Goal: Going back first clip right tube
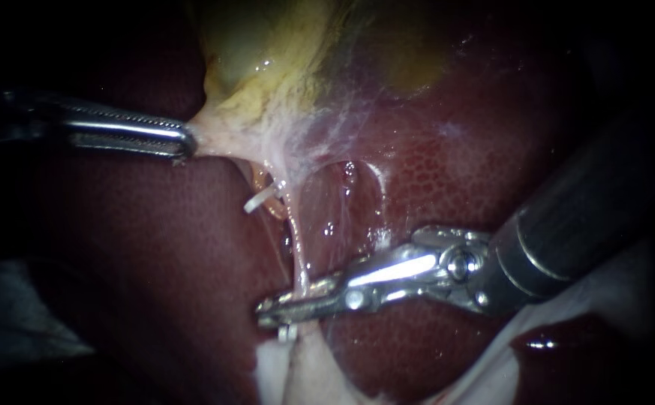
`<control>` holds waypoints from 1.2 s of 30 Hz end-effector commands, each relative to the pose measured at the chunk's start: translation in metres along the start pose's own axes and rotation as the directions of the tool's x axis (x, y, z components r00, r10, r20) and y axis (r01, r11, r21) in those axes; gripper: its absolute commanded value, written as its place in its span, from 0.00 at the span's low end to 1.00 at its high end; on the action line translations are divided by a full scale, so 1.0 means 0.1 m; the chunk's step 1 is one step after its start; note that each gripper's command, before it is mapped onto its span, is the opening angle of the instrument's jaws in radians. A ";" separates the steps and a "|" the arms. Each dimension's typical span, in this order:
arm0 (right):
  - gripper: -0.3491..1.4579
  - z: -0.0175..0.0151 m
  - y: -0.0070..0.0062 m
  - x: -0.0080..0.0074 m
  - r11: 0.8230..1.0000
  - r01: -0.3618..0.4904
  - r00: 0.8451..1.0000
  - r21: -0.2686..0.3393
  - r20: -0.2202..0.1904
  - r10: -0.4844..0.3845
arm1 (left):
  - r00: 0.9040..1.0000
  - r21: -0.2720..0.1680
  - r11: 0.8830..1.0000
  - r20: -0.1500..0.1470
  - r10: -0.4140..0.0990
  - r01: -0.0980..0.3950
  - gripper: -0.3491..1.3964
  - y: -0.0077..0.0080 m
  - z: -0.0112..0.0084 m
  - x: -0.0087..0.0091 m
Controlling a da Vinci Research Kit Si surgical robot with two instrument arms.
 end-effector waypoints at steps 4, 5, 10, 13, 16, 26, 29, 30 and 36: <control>0.37 0.009 0.007 -0.003 0.992 0.129 0.992 -0.009 -0.005 -0.129 | 1.000 0.000 1.000 0.000 0.000 0.000 0.00 0.000 0.000 0.000; 0.41 0.012 0.010 -0.003 0.990 0.142 0.990 -0.014 -0.007 -0.142 | 1.000 0.000 1.000 0.000 0.000 0.000 0.00 0.000 0.000 0.000; 0.47 0.020 0.035 -0.016 0.987 0.152 0.988 -0.060 -0.031 -0.154 | 1.000 0.000 1.000 0.000 0.000 0.000 0.00 0.000 0.000 0.000; 0.47 0.017 0.050 -0.023 0.983 0.150 0.986 -0.105 -0.052 -0.157 | 1.000 0.000 1.000 0.000 0.000 0.000 0.00 0.000 0.000 0.000; 0.47 0.008 0.059 -0.023 0.982 0.143 0.986 -0.127 -0.064 -0.152 | 1.000 0.000 1.000 0.000 0.000 0.000 0.00 0.000 0.000 -0.001; 0.47 -0.032 0.033 -0.013 0.914 0.365 0.931 -0.177 0.075 -0.357 | 1.000 -0.003 1.000 0.000 0.001 -0.001 0.00 0.000 -0.004 -0.002; 0.47 -0.057 0.010 -0.006 0.866 0.472 0.881 -0.168 0.130 -0.455 | 1.000 -0.003 1.000 0.000 0.001 -0.001 0.00 0.000 -0.005 -0.002; 0.47 -0.065 0.003 -0.003 0.845 0.506 0.862 -0.175 0.141 -0.487 | 1.000 -0.003 1.000 0.000 0.001 -0.001 0.00 -0.001 -0.005 -0.002; 0.47 -0.114 -0.040 0.019 0.736 0.644 0.764 -0.212 0.234 -0.601 | 1.000 -0.004 1.000 0.001 0.001 -0.001 0.00 -0.002 -0.005 -0.002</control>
